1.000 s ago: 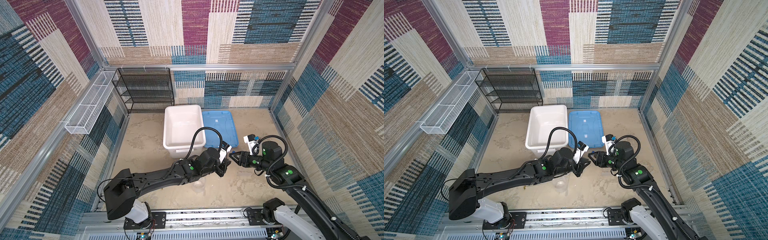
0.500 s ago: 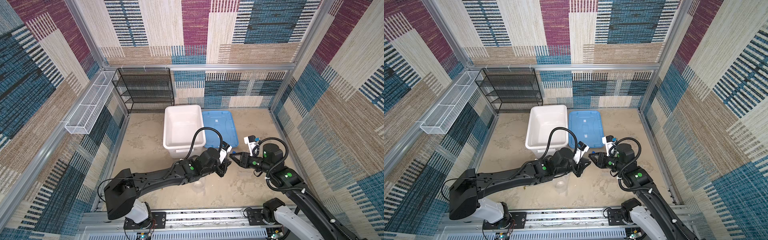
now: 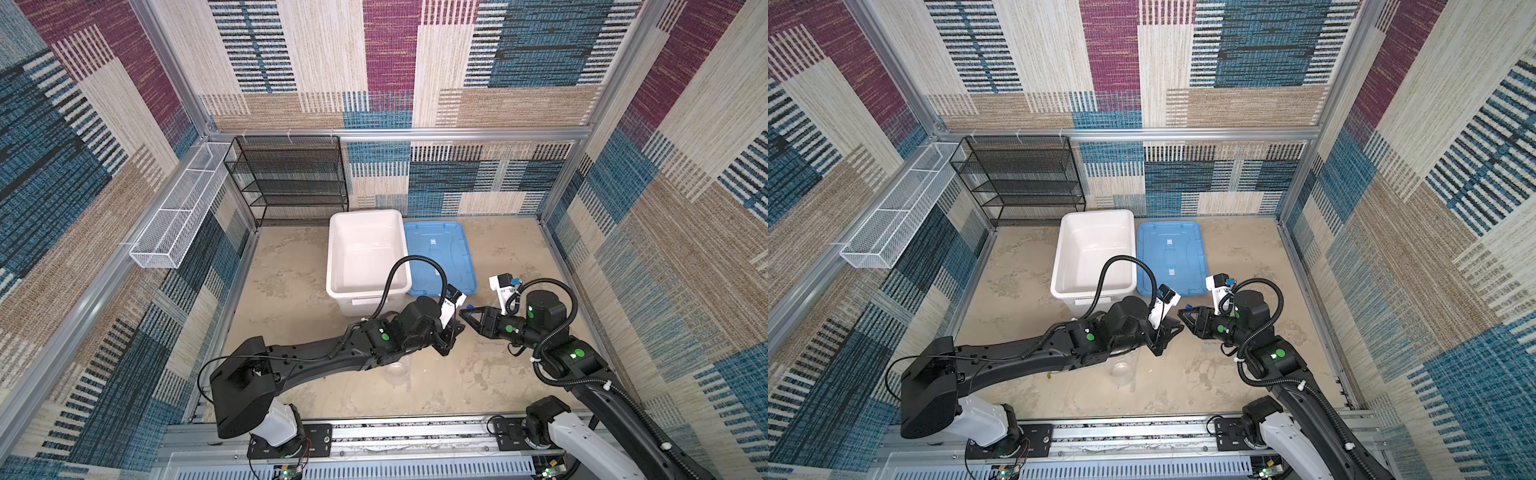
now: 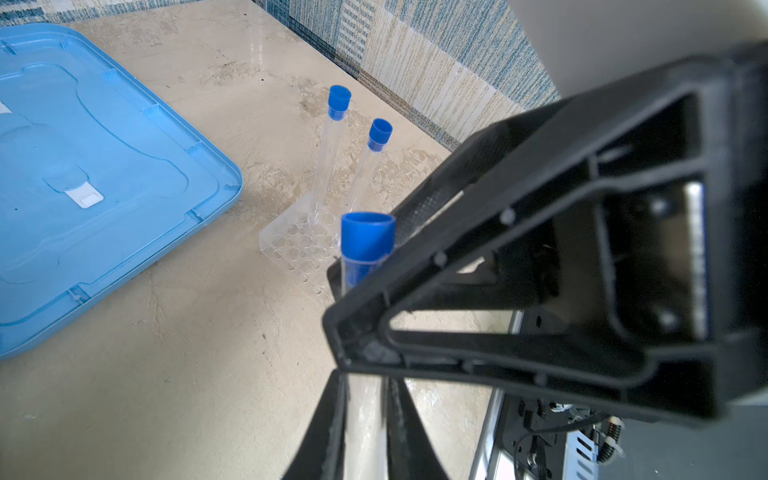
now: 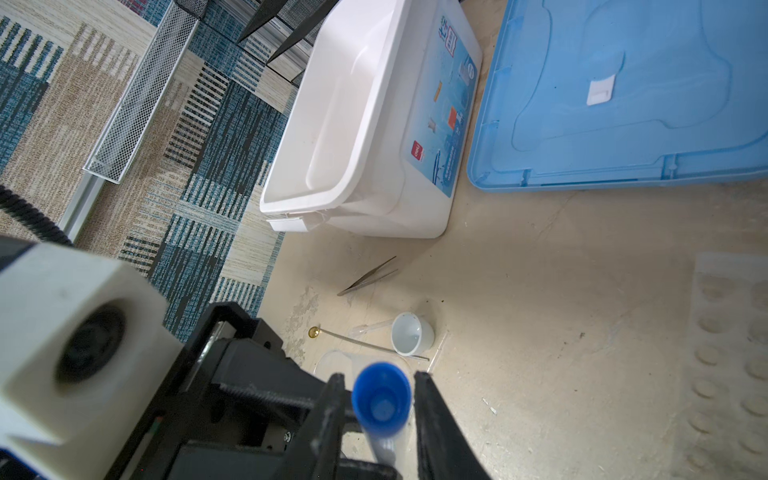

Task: Organize the chemistry lab equipment
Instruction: 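Grasp the tube's capped end with the right gripper while the left gripper holds it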

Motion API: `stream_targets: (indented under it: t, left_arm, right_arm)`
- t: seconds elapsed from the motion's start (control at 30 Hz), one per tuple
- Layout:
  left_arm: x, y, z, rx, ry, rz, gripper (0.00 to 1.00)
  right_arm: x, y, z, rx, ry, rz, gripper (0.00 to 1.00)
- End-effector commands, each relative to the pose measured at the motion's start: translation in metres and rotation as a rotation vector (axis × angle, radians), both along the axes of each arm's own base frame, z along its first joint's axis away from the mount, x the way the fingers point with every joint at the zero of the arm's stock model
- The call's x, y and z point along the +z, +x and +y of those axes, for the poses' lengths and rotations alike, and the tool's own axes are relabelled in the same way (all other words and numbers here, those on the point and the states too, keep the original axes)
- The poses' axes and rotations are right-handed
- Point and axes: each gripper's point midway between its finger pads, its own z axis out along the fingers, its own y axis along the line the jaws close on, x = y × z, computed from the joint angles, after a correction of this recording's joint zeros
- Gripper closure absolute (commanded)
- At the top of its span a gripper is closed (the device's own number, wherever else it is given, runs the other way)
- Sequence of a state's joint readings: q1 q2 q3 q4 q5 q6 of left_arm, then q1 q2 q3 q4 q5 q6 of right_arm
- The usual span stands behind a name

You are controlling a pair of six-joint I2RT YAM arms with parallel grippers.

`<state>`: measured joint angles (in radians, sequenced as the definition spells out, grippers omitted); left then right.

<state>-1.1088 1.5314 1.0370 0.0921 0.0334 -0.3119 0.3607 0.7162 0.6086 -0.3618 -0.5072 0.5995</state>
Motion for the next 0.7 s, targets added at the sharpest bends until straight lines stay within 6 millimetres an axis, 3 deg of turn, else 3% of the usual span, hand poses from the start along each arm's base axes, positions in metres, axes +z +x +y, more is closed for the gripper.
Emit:
stream_targets:
  t: [0.0, 0.57, 0.63, 0.67]
  left_arm:
    - [0.009, -0.002, -0.006, -0.020, -0.034, -0.020, 0.82]
    - [0.004, -0.001, -0.010, -0.015, -0.029, -0.003, 0.80]
    - [0.004, -0.001, -0.012, -0.017, -0.032, 0.002, 0.73]
    - [0.004, -0.002, -0.013, -0.021, -0.032, 0.007, 0.63]
  right_arm:
    - [0.005, 0.007, 0.000, -0.012, 0.000, -0.041, 0.68]
    - [-0.003, 0.007, -0.009, -0.052, -0.040, -0.058, 0.82]
    - [-0.005, 0.007, -0.011, -0.058, -0.050, -0.058, 0.82]
    - [-0.008, 0.008, -0.011, -0.062, -0.057, -0.054, 0.82]
